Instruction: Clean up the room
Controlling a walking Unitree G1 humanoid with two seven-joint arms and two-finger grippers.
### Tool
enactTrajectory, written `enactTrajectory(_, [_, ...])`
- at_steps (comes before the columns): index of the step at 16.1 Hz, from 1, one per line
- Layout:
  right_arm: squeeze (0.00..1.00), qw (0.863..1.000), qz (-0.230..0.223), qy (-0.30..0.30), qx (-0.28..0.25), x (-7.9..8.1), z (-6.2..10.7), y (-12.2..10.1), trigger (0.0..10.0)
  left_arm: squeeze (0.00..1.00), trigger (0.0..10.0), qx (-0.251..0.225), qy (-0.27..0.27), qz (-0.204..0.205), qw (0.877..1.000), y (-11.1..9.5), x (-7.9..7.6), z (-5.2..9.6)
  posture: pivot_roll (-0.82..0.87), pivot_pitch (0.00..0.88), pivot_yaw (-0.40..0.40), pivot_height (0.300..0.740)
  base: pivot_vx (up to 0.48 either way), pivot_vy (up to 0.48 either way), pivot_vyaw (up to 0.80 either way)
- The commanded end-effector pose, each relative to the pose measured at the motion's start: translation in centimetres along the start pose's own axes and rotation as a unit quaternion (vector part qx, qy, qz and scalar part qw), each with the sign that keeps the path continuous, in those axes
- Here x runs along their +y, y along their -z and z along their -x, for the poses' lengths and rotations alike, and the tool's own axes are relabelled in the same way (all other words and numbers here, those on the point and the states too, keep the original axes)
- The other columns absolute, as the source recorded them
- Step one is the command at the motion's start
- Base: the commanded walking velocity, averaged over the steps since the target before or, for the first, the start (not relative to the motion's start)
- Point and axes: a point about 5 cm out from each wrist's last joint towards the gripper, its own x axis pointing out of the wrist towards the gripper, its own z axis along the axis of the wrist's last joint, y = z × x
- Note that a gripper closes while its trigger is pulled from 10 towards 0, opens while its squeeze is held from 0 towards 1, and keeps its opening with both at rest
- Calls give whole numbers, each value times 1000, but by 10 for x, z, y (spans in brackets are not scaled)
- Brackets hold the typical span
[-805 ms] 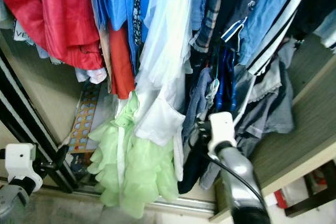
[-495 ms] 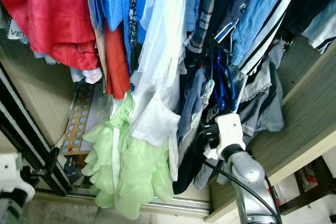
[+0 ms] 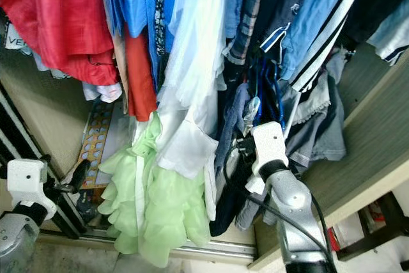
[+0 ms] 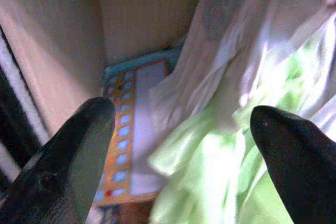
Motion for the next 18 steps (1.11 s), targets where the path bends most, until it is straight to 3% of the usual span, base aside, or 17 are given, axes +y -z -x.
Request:
enactTrajectory(1, [0,999,-17,35,15,-3,9,11,10000,0,10000,-27,-25,11,999,-3,-3,2,34,0,-105,740,0,0,0])
enactTrajectory(3, [0,998,-34,38,32,5,19,23,10000,0,10000,-71,-40,-1,997,-6,-8,8,24,0,-83,740,0,0,0])
enactTrajectory(4, [0,998,-31,28,37,12,26,29,10000,0,10000,-63,-49,16,997,-3,-8,10,15,0,-61,740,0,0,0])
enactTrajectory(6, [0,998,-42,39,40,11,30,35,10000,0,10000,-43,15,-31,998,-5,-16,4,-9,0,-13,740,0,0,0])
enactTrajectory(7, [0,997,-43,41,40,12,31,36,10000,0,10000,-35,45,-29,998,-8,-19,3,-12,0,3,740,0,0,0])
enactTrajectory(9, [0,998,-34,45,34,9,39,34,10000,0,10000,2,62,-67,996,-18,-14,6,3,0,16,740,0,0,0])
enactTrajectory(10, [0,998,-28,46,38,8,39,35,10000,0,10000,-2,105,-92,990,-28,-17,4,1,0,11,740,0,0,0])
enactTrajectory(11, [0,998,-26,39,40,9,36,35,10000,0,10000,-8,208,-87,974,-38,-27,2,-4,0,-4,740,0,0,0])
enactTrajectory(12, [0,998,-23,37,40,9,34,34,10000,0,10000,-4,275,-77,958,-43,-34,2,-4,0,-4,740,0,0,0])
enactTrajectory(13, [0,999,-18,30,38,11,29,33,10000,0,10000,-17,272,-108,956,-38,-45,-8,-11,0,-25,740,0,0,0])
enactTrajectory(15, [0,998,-21,38,34,15,26,32,10000,0,10000,-32,298,-93,950,-29,-72,-13,-25,0,-19,740,0,0,0])
enactTrajectory(17, [0,997,-45,55,22,12,23,29,10000,0,10000,-32,272,-72,959,-25,-87,-6,-36,0,10,740,0,0,0])
enactTrajectory(18, [0,997,-42,59,17,9,19,26,10000,0,10000,-34,252,-58,965,-27,-85,-2,-37,0,13,740,0,0,0])
